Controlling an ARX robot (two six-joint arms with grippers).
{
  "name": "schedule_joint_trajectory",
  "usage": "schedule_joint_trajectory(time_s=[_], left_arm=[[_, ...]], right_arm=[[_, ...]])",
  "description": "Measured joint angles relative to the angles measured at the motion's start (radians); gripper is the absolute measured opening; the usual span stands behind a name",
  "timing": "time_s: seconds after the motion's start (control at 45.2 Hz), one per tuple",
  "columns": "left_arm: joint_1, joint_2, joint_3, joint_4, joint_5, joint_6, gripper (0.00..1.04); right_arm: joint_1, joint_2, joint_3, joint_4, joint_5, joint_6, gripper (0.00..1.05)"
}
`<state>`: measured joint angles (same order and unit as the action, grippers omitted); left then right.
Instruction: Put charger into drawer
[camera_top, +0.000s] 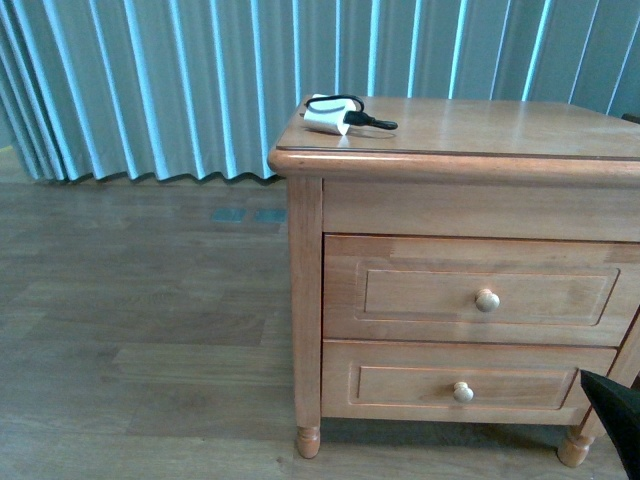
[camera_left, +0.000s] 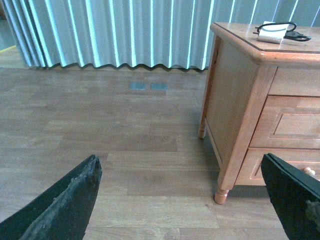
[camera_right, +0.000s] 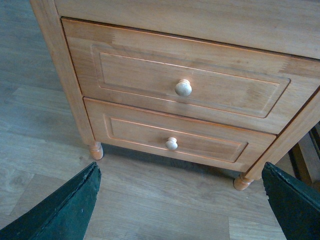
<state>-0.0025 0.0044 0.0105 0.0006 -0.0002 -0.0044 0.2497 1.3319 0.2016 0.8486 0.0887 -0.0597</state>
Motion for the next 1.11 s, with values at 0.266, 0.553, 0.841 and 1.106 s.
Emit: schedule_joint_trajectory(time_s=[0.266, 0.553, 0.841, 1.106], left_arm=[[0.000, 0.000, 0.000, 0.000, 0.000, 0.000, 0.99], [0.000, 0.000, 0.000, 0.000, 0.000, 0.000, 0.99], [0.000, 0.000, 0.000, 0.000, 0.000, 0.000, 0.99], [0.000, 0.000, 0.000, 0.000, 0.000, 0.000, 0.99]], right_arm=[[-0.005, 0.288, 0.107, 0.150, 0.016, -0.019, 0.96], [-0.008, 0.517, 0.283, 0.204, 0.060, -0.021, 0.96], [0.002, 0.656, 0.431, 0.206, 0.103, -0.003, 0.96], [0.016, 0.773, 0.570, 0.195, 0.121, -0.003, 0.96]])
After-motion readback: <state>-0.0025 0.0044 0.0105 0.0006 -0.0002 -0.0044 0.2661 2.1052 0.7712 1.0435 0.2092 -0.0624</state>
